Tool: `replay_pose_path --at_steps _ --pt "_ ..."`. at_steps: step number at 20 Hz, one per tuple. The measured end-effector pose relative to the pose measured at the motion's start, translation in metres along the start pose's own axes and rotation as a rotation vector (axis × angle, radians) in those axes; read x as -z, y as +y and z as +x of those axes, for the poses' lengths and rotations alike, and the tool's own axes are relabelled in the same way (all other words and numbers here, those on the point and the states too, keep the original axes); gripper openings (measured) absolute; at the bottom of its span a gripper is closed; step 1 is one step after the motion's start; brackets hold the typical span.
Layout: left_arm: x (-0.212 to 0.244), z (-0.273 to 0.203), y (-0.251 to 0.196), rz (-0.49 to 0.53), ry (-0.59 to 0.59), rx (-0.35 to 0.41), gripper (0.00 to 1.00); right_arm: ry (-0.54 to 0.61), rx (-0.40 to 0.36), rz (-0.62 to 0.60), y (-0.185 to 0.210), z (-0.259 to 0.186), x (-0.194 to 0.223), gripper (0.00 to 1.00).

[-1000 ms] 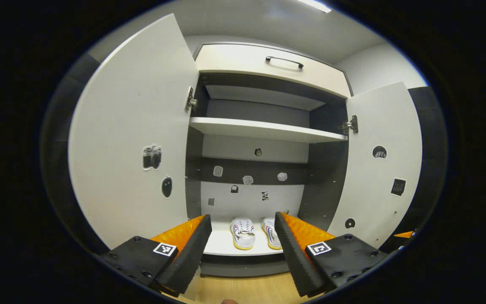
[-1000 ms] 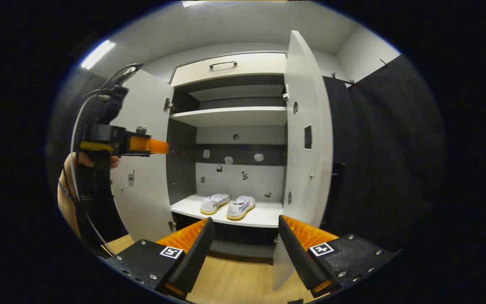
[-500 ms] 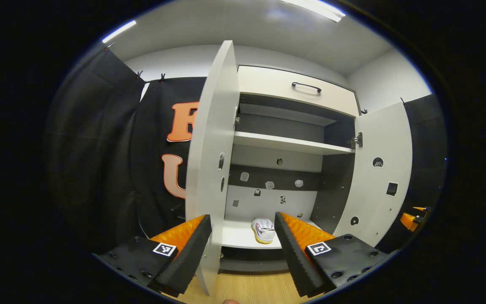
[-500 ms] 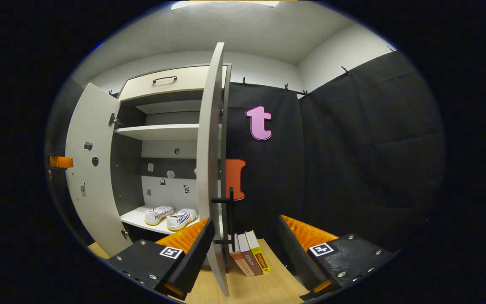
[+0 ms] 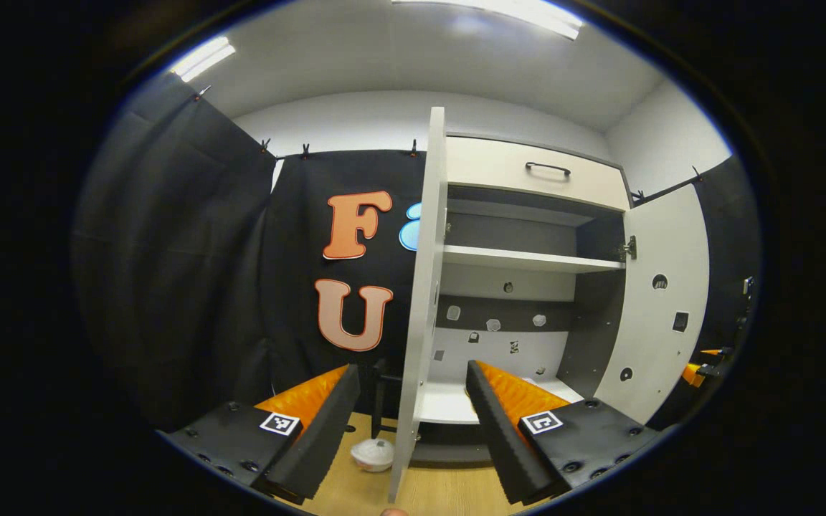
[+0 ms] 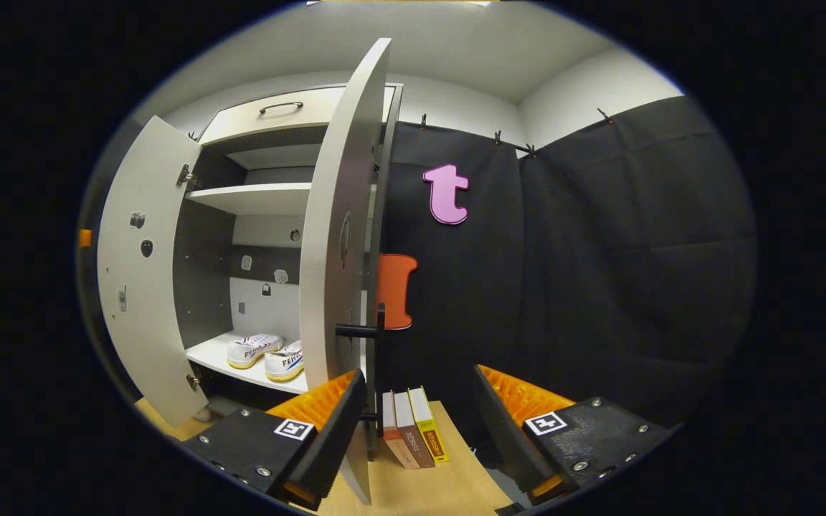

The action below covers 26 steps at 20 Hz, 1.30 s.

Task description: Grab one shoe with the right hand and put it into the shoe cabinet, grab the other shoe with the left hand and put it into the shoe cabinet; then close the right door with the right hand and the left door with the left hand.

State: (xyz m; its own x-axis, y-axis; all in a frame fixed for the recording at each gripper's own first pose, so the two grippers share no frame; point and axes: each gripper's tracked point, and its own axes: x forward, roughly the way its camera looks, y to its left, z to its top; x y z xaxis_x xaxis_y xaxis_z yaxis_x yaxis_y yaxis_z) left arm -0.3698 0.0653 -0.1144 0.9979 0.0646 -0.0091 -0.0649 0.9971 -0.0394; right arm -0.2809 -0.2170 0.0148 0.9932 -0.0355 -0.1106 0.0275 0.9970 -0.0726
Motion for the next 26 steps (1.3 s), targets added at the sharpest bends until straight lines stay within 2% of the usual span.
replay_pose_path --at_steps 1,2,3,7,12,15,16,19,20,21,23,25,26 --pt "-0.001 -0.001 0.005 -0.001 -0.001 -0.008 0.94 -0.002 -0.002 -0.004 0.004 -0.002 -0.001 0.97" --pt "-0.003 -0.002 0.010 0.000 -0.005 -0.017 0.96 -0.004 -0.006 -0.012 0.008 -0.001 -0.001 0.90" --pt "-0.005 -0.005 0.015 -0.001 -0.010 -0.025 0.96 -0.005 -0.010 -0.022 0.012 -0.003 -0.002 0.88" --pt "-0.014 -0.010 0.024 -0.012 -0.032 -0.023 0.96 -0.007 -0.025 -0.005 0.029 -0.008 -0.003 0.86" --pt "-0.014 -0.013 0.031 -0.013 -0.041 -0.006 0.99 0.004 -0.125 0.073 0.075 -0.009 0.000 0.86" --pt "-0.014 -0.015 0.037 -0.015 -0.042 -0.002 0.94 -0.002 -0.168 0.081 0.105 -0.003 -0.001 0.86" --pt "-0.013 -0.015 0.040 -0.016 -0.040 -0.006 0.99 -0.002 -0.186 0.092 0.115 -0.001 -0.002 0.86" --pt "-0.009 -0.022 0.057 -0.025 -0.035 -0.021 0.99 0.003 -0.231 0.128 0.141 0.012 -0.001 0.86" --pt "-0.008 -0.023 0.062 -0.027 -0.032 -0.027 0.94 0.007 -0.238 0.141 0.147 0.017 0.001 0.86" --pt "-0.007 -0.023 0.067 -0.028 -0.028 -0.035 0.96 0.006 -0.244 0.159 0.152 0.022 0.000 0.86" --pt "-0.005 -0.028 0.077 -0.029 -0.022 -0.050 0.94 0.007 -0.276 0.194 0.177 0.029 0.000 0.86" --pt "-0.007 -0.033 0.085 -0.041 -0.025 -0.057 0.96 0.011 -0.320 0.242 0.203 0.035 -0.001 0.89" --pt "-0.008 -0.034 0.090 -0.041 -0.026 -0.063 0.99 0.011 -0.315 0.246 0.209 0.042 0.000 0.89"
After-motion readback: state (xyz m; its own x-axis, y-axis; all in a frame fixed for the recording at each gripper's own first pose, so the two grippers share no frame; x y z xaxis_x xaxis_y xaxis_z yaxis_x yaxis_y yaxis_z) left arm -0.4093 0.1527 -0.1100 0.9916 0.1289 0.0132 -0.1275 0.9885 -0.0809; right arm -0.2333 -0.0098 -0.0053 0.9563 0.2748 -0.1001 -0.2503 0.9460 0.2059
